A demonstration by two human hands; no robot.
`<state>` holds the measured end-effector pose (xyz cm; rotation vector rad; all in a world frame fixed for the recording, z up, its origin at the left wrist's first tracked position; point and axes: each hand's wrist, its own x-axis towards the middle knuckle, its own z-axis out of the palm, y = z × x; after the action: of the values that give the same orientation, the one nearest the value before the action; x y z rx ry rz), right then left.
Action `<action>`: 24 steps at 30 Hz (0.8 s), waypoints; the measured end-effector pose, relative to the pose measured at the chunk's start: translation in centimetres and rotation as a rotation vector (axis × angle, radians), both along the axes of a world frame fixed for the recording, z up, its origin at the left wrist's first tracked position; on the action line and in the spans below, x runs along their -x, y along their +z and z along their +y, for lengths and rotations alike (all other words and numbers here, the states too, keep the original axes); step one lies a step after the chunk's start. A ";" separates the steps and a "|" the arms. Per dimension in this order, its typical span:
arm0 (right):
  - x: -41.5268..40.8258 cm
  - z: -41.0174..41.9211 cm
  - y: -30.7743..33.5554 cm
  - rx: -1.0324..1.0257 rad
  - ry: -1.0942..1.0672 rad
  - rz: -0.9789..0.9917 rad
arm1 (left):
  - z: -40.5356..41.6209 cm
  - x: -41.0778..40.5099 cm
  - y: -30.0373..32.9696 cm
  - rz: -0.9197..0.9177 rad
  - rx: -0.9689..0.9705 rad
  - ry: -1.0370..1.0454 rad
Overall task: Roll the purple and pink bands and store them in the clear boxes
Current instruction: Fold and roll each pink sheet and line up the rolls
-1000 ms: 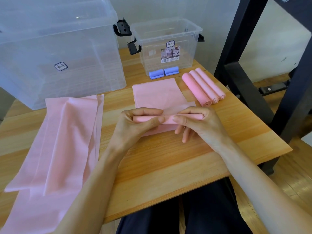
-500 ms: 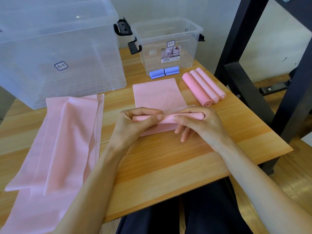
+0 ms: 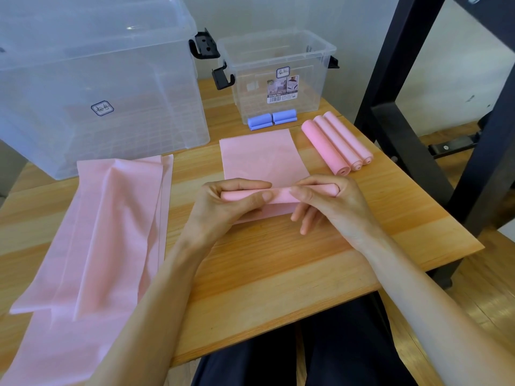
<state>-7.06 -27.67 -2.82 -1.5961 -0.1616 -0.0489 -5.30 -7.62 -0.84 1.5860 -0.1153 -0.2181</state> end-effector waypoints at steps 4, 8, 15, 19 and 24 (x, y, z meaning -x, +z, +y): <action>0.0 0.1 0.0 -0.018 0.012 -0.032 | -0.1 0.1 0.1 0.070 0.058 0.010; 0.0 -0.1 0.0 -0.026 -0.014 -0.033 | 0.0 0.1 0.2 0.000 0.033 -0.007; -0.1 -0.1 0.0 -0.021 -0.002 -0.006 | -0.1 0.2 -0.1 -0.047 -0.010 0.031; -0.1 -0.1 -0.2 -0.031 0.026 -0.020 | -0.1 0.1 0.0 0.053 0.059 0.025; 0.0 -0.1 -0.1 -0.028 -0.005 -0.004 | 0.1 0.2 0.1 -0.037 0.028 0.002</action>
<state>-7.07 -27.81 -2.88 -1.5688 -0.1590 -0.0582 -5.48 -7.55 -0.74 1.5622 -0.1454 -0.1848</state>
